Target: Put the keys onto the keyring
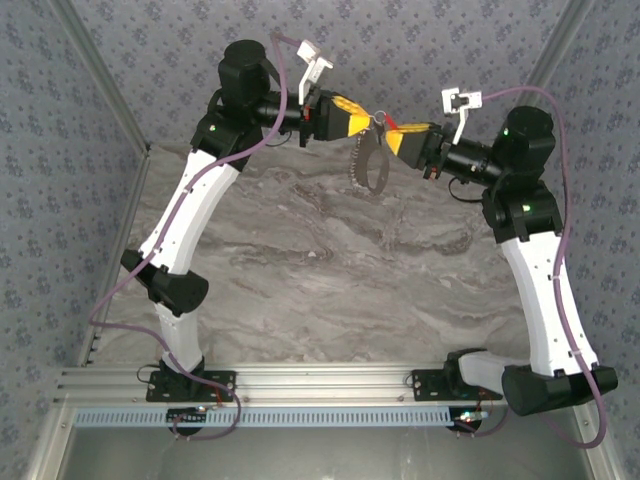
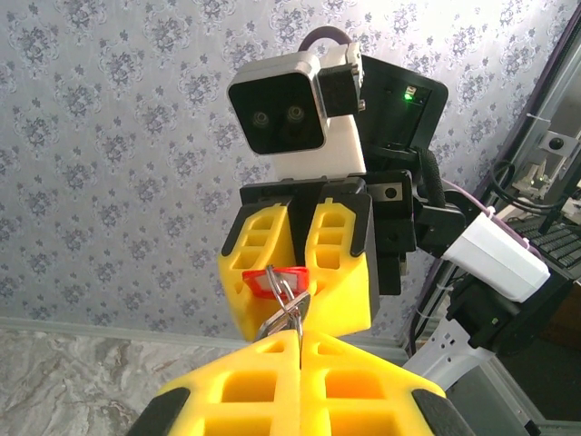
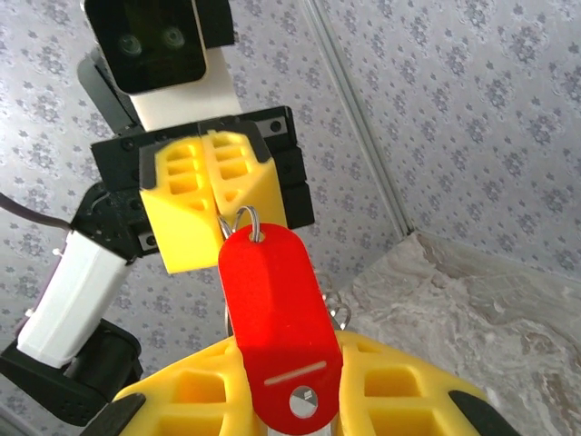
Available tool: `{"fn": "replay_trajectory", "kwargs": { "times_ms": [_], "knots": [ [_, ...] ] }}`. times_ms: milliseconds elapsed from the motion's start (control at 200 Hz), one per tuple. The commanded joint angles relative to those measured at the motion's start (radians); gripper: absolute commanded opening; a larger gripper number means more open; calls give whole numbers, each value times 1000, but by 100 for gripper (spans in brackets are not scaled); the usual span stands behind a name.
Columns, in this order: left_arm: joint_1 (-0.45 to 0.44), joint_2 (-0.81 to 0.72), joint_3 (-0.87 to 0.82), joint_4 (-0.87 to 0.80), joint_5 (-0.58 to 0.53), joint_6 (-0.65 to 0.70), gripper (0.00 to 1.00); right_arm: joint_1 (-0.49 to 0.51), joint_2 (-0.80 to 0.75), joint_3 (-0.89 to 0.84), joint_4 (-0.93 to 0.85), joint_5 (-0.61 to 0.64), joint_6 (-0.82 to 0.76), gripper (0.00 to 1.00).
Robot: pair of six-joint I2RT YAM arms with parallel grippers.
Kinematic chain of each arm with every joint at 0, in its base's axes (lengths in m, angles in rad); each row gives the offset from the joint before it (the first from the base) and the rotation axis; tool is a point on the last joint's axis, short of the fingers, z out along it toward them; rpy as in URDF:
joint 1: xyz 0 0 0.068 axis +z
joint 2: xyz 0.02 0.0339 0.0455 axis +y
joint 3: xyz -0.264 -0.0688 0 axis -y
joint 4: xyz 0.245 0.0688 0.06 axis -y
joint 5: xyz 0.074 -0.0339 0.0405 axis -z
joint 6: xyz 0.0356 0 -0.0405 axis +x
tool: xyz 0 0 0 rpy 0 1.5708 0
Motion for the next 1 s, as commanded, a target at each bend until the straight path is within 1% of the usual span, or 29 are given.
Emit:
{"fn": "replay_trajectory", "kwargs": {
  "times_ms": [0, 235, 440, 754, 994],
  "knots": [
    [-4, -12, 40, 0, 38, 12, 0, -3, 18, 2, 64, -6, 41, 0],
    [-4, -10, 42, 7, 35, 8, 0, 36, 26, -4, 0, 11, -8, 0],
    [-4, -7, 50, 8, 36, 7, 0, 65, 17, -7, -92, 58, -82, 0],
    [-4, 2, 54, -7, 31, 15, 0, 60, 3, 3, -58, 140, -79, 0],
    [-4, 2, 65, -104, -36, 88, 0, 49, -16, -3, -52, 205, -79, 0]
  ]
}}
